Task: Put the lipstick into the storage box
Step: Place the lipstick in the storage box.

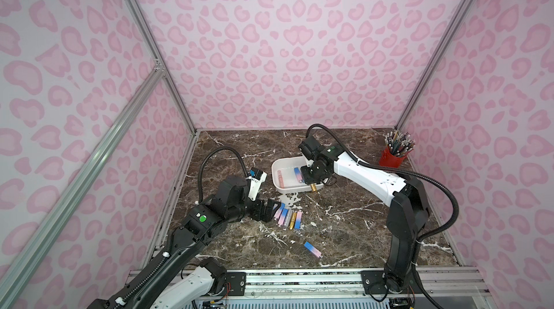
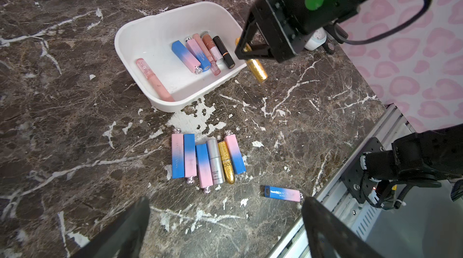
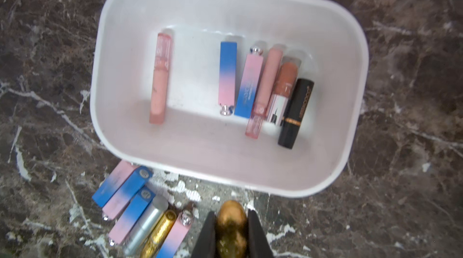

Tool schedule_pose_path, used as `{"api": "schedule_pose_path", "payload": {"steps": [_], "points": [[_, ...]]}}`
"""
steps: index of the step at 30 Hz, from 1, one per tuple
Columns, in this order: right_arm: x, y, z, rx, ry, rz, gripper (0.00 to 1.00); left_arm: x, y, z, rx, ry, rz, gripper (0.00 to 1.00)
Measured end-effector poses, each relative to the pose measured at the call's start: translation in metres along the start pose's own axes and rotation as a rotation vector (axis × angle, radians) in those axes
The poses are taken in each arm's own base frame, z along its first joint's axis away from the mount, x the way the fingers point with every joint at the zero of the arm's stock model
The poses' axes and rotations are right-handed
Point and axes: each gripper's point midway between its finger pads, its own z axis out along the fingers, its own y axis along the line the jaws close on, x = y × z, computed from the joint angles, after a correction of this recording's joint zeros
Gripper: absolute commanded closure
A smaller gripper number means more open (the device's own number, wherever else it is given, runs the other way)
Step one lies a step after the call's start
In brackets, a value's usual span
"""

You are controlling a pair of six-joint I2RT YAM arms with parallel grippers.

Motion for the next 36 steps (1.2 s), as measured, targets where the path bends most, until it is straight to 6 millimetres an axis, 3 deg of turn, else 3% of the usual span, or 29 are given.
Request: {"api": "schedule_pose_path", "payload": {"steps": [8, 14, 17, 22, 25, 28, 31, 36], "points": [[-0.042, -0.016, 0.058, 0.009, 0.046, -0.007, 0.84, -0.007, 0.002, 0.006, 0.004, 0.010, -0.001, 0.03], [-0.046, -0.030, 0.091, 0.004, 0.098, 0.006, 0.75, -0.020, -0.002, 0.011, 0.022, 0.000, 0.018, 0.03], [-0.043, -0.031, 0.096, -0.007, 0.113, -0.003, 0.69, -0.022, -0.002, 0.015, 0.025, 0.011, 0.031, 0.03], [-0.049, -0.025, 0.078, -0.043, 0.082, -0.022, 0.65, -0.022, -0.003, 0.019, 0.038, 0.028, 0.034, 0.03], [-0.055, -0.024, 0.052, -0.054, 0.034, -0.037, 0.64, -0.022, -0.004, 0.019, 0.046, 0.030, 0.040, 0.03], [-0.049, -0.025, 0.024, -0.048, 0.001, -0.058, 0.64, -0.021, -0.005, 0.017, 0.051, 0.024, 0.042, 0.03], [-0.022, -0.021, 0.002, -0.052, 0.013, -0.089, 0.64, -0.012, -0.004, 0.012, 0.056, 0.019, 0.026, 0.03], [0.055, -0.008, -0.014, -0.055, 0.078, -0.165, 0.63, 0.002, -0.004, 0.001, 0.064, -0.010, -0.021, 0.03]]}}
